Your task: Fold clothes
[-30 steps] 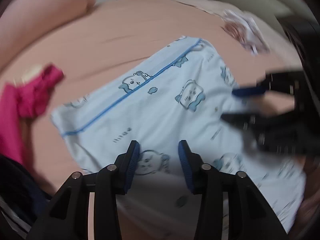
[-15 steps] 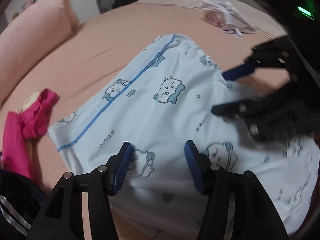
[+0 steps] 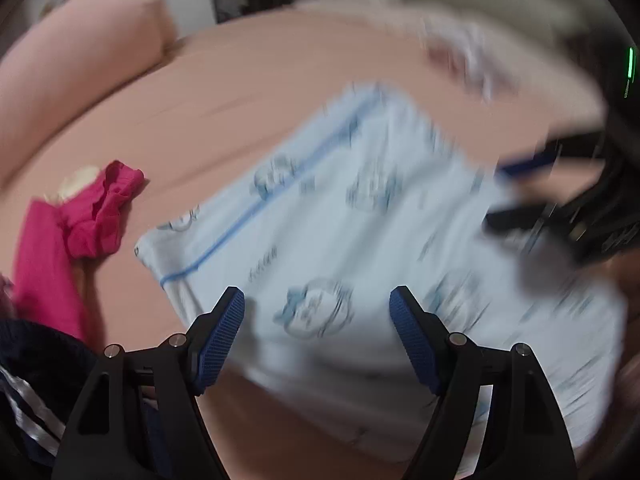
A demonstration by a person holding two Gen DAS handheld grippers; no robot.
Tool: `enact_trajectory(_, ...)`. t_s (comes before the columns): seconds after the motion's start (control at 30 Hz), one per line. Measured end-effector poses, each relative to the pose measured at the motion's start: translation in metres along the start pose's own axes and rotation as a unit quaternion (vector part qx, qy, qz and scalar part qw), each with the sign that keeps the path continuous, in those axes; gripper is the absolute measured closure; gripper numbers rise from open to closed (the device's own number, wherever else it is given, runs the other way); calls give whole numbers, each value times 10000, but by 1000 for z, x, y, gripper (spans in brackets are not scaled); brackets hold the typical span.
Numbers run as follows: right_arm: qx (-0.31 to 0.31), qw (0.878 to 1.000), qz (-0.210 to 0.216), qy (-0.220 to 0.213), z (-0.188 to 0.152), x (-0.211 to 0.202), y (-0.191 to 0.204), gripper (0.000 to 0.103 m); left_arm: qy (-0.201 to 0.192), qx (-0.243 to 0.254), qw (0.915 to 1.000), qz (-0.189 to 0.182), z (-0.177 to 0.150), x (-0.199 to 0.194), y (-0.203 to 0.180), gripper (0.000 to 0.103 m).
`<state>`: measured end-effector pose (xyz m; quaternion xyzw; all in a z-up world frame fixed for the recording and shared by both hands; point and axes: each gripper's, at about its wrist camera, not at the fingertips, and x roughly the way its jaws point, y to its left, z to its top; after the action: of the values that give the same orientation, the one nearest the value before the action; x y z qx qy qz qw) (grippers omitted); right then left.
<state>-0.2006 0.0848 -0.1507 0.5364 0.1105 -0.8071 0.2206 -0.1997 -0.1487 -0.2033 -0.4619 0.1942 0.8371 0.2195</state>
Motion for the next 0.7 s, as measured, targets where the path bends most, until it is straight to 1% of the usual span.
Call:
enact_trajectory(0.03, -125, 9998, -160, 86, -14, 0, 9, 38, 16, 27, 10000, 19, -5, -2, 0, 25)
enact_trajectory(0.07, -302, 9982, -468, 212, -22, 7, 12, 38, 40, 10, 10000, 20, -8, -5, 1, 25)
enact_trajectory(0.1, -297, 9978, -562, 189, -28, 4, 9, 35, 84, -89, 9999, 23, -10, -8, 6, 25)
enact_trajectory(0.13, -243, 9979, -595, 127, -34, 0, 3, 34, 124, -198, 9997, 86, -12, -11, 10, 25)
enact_trajectory(0.2, -33, 9980, -602, 190, -42, -8, -14, 34, 173, -542, 9983, 120, -17, -13, 19, 24)
enact_trajectory(0.27, 82, 9982, -539, 242, -53, -21, -28, 34, 282, -1173, 9927, 39, -17, -16, 27, 24)
enact_trajectory(0.3, 136, 9983, -488, 279, -59, -29, -35, 34, 309, -1514, 9880, 22, -17, -18, 27, 24)
enact_trajectory(0.33, 179, 9987, -350, 313, -66, -36, -38, 34, 284, -1889, 9816, 1, -21, -24, 24, 24)
enact_trajectory(0.4, 283, 9990, 51, 343, -86, -53, -42, 34, 231, -2630, 9645, -40, -27, -34, 16, 24)
enact_trajectory(0.47, 285, 9990, 116, 324, -102, -57, -32, 34, 177, -3356, 9418, -82, -33, -44, 8, 24)
enact_trajectory(0.53, 268, 9991, 67, 321, -117, -60, -24, 34, 119, -4003, 9162, -109, -42, -54, -2, 24)
enact_trajectory(0.57, 254, 9991, -15, 335, -126, -61, -22, 34, 84, -4172, 9087, -88, -53, -57, -14, 24)
enact_trajectory(0.6, 222, 9993, -72, 305, -130, -62, -20, 34, 74, -4299, 9028, -65, -64, -59, -24, 24)
enact_trajectory(0.63, 187, 9994, -122, 264, -132, -63, -19, 34, 140, -4317, 9019, -23, -73, -58, -32, 24)
enact_trajectory(0.7, 116, 9995, -223, 182, -138, -65, -15, 33, 321, -4169, 9082, 191, -80, -57, -45, 24)
